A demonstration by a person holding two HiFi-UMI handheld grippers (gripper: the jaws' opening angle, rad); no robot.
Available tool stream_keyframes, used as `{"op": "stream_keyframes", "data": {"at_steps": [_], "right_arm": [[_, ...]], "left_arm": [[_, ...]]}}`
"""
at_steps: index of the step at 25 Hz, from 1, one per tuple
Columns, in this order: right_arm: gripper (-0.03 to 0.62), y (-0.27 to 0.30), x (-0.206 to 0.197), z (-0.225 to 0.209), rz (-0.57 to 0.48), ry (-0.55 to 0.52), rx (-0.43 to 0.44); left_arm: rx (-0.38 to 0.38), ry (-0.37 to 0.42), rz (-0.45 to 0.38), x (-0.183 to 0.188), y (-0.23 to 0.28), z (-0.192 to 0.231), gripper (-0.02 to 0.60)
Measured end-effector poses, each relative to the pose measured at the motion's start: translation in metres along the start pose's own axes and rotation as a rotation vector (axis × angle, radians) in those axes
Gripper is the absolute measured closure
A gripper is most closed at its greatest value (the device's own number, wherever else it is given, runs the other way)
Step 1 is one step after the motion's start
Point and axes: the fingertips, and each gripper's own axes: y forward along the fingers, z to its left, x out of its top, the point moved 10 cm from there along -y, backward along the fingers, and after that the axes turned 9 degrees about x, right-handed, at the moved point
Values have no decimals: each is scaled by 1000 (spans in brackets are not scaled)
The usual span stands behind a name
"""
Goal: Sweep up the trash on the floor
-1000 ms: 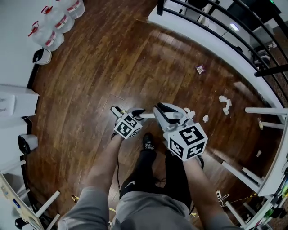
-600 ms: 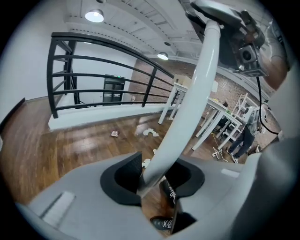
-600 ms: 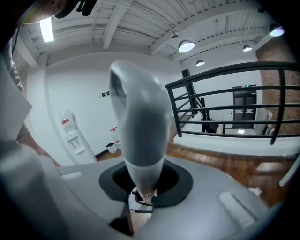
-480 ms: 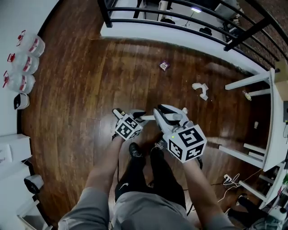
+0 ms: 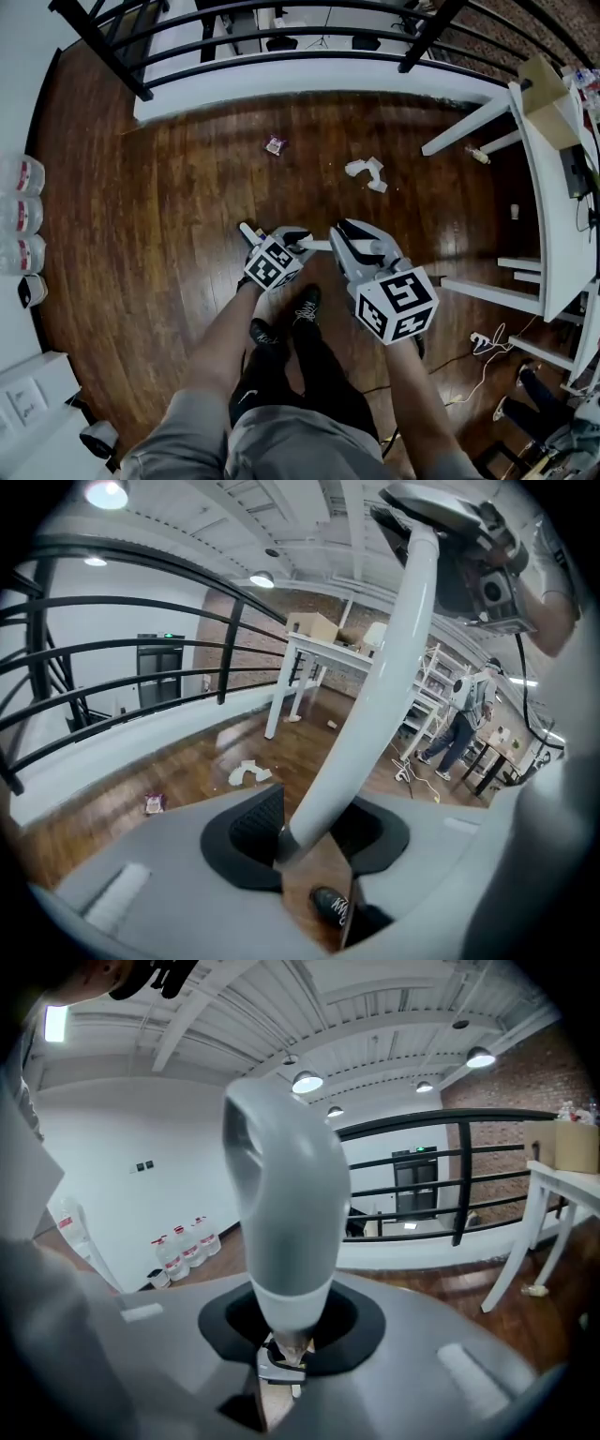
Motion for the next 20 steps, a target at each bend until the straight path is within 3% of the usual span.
{"op": "stream_keyframes", "data": {"at_steps": [6,11,20], "right_arm": [[539,-48,3,-70,-67,57,-136],[539,-69,11,-98,-68,46,-227],[539,-57,49,-109,-130,137,-301]], "left_arm": [[-105,83,8,60,73,-24,449],[-183,147,21,95,110,-35,451],[-337,258,88,136,108,-6,459]]}}
